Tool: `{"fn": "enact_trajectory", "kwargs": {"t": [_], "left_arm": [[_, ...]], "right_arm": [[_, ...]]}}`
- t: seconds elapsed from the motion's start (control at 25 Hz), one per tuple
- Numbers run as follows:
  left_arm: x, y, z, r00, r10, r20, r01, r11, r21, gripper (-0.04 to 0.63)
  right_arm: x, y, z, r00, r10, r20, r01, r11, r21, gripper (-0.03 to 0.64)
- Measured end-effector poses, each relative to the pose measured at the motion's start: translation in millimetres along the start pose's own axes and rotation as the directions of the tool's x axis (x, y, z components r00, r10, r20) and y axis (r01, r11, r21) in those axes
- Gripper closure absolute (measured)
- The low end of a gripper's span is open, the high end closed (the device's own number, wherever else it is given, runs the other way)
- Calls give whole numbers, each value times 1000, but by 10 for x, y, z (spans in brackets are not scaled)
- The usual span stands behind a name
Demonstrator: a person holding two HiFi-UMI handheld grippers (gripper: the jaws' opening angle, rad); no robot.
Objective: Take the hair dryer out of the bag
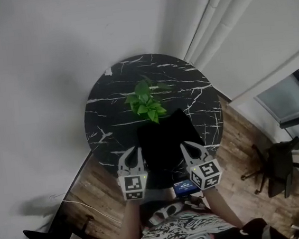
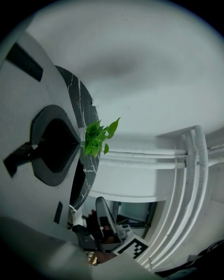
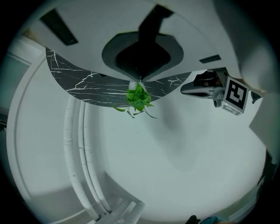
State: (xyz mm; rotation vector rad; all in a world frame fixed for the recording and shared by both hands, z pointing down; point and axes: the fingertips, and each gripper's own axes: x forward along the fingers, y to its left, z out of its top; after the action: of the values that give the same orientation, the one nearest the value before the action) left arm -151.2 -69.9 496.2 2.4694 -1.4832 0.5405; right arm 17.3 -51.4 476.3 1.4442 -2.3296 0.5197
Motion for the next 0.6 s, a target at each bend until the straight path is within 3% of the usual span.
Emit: {"fn": "enact_trajectory", "kwargs": {"t": [0.08,0.28,0.48,0.6], "left_arm": [[121,33,-56,1000,-18,-24,18,999,37,581],[311,30,-277,995,-58,-76,60,998,32,581],[360,42,-621,978,-23,-207,48,992,115,580],[366,31,-733,973,-24,-229,47,994,95,580]], "right_arm": [[96,-20,-2,1000,-9,-12,9,1000,-14,597],[241,-44,-130,998,-22,-52,19,998,-61,597],[336,-66,-175,998,4,-70,-7,999,-49,597],[419,-70,-198,997,30,-78,-35,997,-64,596]]}}
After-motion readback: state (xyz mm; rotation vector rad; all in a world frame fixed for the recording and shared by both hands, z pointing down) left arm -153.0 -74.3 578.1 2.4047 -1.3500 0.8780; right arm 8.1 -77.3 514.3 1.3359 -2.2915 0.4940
